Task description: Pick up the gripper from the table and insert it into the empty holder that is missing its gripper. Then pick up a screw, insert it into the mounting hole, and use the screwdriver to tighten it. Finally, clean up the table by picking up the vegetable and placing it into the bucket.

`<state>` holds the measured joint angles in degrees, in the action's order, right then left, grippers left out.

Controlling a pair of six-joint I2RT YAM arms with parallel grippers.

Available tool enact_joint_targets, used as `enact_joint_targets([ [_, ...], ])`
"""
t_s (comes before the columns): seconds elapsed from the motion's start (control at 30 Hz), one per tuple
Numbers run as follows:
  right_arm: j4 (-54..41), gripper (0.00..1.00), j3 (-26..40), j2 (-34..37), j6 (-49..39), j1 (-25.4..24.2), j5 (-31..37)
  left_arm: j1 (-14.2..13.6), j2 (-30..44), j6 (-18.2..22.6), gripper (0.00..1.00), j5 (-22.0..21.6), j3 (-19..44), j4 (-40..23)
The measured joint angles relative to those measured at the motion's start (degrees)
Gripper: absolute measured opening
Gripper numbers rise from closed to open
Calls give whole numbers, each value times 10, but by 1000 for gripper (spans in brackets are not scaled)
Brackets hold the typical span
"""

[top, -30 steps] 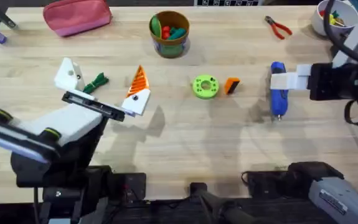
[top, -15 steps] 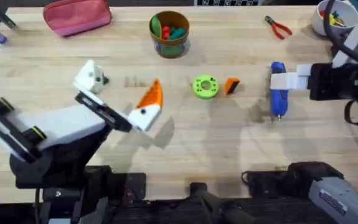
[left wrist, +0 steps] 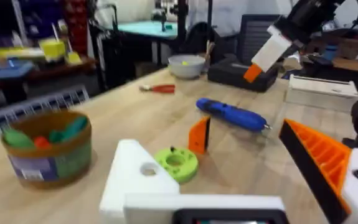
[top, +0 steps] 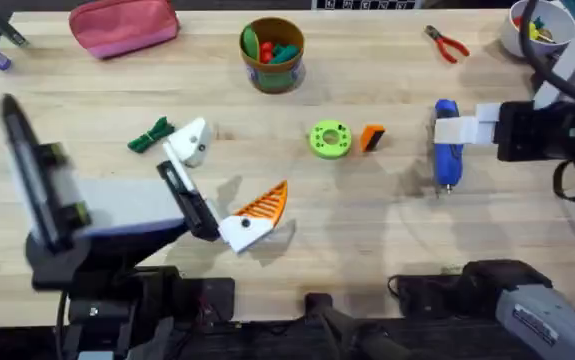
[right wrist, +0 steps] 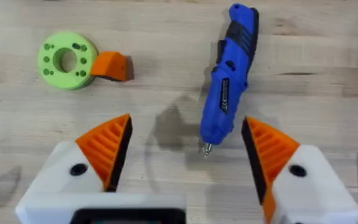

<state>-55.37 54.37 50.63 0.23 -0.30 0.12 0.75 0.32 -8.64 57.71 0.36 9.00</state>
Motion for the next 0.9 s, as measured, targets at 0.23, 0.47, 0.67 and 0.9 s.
enact_joint_targets([
  [0.23,0,994,0,0,0,0,0,0,0,5,985,4,0,-96],
  [0.47,0,993,0,0,0,0,0,0,0,81,985,31,0,-148],
  [0.67,0,994,0,0,0,0,0,0,0,138,985,60,1,-155],
  [0.9,0,994,0,0,0,0,0,0,0,157,985,73,1,-157],
])
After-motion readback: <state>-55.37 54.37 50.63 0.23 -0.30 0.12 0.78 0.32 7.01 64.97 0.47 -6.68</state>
